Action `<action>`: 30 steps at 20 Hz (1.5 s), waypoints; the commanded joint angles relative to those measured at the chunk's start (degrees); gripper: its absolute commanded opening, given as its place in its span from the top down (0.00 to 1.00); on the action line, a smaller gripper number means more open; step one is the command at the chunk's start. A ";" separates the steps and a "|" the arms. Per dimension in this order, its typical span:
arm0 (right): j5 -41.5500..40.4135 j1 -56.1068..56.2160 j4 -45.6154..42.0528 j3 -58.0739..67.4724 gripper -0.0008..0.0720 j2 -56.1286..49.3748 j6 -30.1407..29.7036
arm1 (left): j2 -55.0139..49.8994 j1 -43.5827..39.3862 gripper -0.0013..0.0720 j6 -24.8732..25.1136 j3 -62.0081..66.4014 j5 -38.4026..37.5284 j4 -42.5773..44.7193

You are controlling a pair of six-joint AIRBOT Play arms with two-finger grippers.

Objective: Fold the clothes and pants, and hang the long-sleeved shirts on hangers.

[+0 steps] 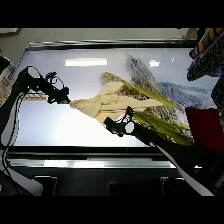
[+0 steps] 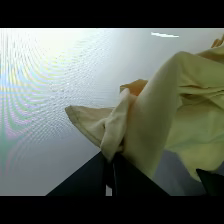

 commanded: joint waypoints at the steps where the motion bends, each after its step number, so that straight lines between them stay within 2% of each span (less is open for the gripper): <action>1: 2.34 -2.05 -0.50 0.15 0.95 5.22 -4.66 | 0.76 0.35 0.96 1.42 0.04 0.09 -4.17; 4: 7.67 -9.46 -5.09 0.20 0.95 16.13 -6.95 | 3.32 1.53 0.96 4.04 0.98 0.72 -8.63; 8: 15.67 -21.75 -7.58 3.98 0.95 32.83 -13.03 | 9.70 2.84 0.96 4.90 7.80 1.55 -8.83; 11: 23.89 -28.55 -8.09 13.25 0.95 41.53 -18.32 | 16.63 3.23 0.96 4.52 16.04 1.51 -8.79; 14: 32.44 -32.61 -12.50 25.53 0.95 46.82 -18.43 | 27.28 3.76 0.96 1.46 19.56 2.71 -8.74; 18: 39.50 -32.96 -20.74 39.63 0.95 49.64 -17.09 | 42.86 4.26 0.96 -1.22 19.30 5.18 -6.21; 22: 39.80 -32.96 -27.98 45.83 0.95 49.75 -9.51 | 52.85 4.26 0.96 -6.71 19.28 5.57 4.15; 26: 44.24 -32.96 -35.32 45.83 0.95 46.47 -3.78 | 53.66 4.26 0.96 -6.97 16.28 5.33 7.39; 30: 52.06 -32.96 -39.74 45.81 0.95 36.00 -4.37 | 47.71 4.20 0.96 -3.72 3.37 5.46 7.30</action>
